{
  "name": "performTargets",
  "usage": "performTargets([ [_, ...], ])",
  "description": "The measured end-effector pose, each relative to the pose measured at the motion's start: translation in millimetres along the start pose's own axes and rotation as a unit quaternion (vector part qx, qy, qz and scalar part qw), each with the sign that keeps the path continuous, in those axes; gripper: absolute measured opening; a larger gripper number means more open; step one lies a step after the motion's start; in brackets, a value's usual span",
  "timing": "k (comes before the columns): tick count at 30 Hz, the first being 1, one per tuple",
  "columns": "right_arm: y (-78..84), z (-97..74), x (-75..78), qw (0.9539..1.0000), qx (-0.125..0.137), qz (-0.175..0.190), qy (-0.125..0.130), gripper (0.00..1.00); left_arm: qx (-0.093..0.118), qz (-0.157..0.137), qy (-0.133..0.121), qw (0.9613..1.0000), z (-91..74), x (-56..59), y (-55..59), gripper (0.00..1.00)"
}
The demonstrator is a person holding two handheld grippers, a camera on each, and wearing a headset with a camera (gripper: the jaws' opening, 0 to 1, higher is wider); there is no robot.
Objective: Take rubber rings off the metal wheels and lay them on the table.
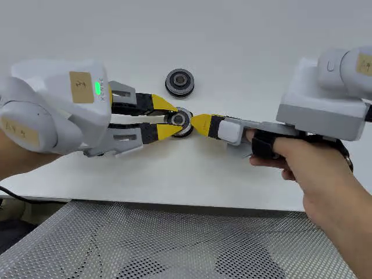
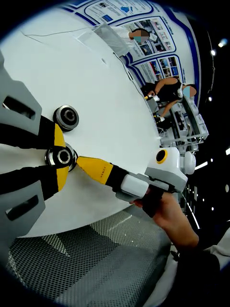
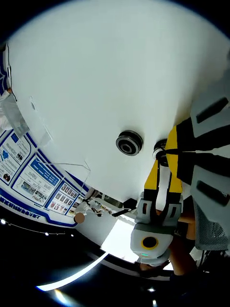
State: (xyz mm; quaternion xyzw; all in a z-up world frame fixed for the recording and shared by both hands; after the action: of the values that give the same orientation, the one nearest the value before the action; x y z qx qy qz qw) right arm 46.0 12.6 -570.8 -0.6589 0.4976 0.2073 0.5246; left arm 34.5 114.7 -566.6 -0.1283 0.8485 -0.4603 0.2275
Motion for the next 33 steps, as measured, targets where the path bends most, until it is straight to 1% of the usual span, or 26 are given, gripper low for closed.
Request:
performTargets([
  [7,-0.2,1.0,-3.1,0.9999,-0.005,-0.011,-0.004,0.0,0.001,-0.001,0.001,1.0,0.1,-0.2,0.5,0.12],
  [19,-0.4,2.5,-7.2,0.9994,-0.017,-0.029,-0.002,0.0,0.002,-0.002,0.0,1.0,-0.1,0.3,1.0,0.12],
  [23,-1.0,2.9,-8.5,0.999,-0.023,-0.039,-0.001,0.0,0.003,-0.002,0.0,1.0,-0.1,0.6,1.0,0.12],
  [27,-0.7,3.0,-9.9,0.9982,-0.025,-0.054,0.006,0.0,0.003,-0.002,-0.002,1.0,-0.3,1.1,0.7,0.12],
  [33,-1.2,3.5,-11.7,0.997,-0.03,-0.071,0.006,0.0,0.004,-0.002,-0.002,1.0,-0.3,1.0,0.8,0.12],
])
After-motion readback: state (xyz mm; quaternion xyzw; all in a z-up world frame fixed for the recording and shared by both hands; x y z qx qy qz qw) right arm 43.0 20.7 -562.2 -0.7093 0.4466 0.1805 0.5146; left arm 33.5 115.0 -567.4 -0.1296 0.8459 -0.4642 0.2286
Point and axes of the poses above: the centre of the closed fingertips' face, and the gripper's own axes: z roughly forward along the fingers, x roughly to its right, y roughly out of its underside, the point moved 6 cm from there along -z, roughly backward along the fingers, and after that the axes turned 14 degrees about -y, right-handed, at the moved point
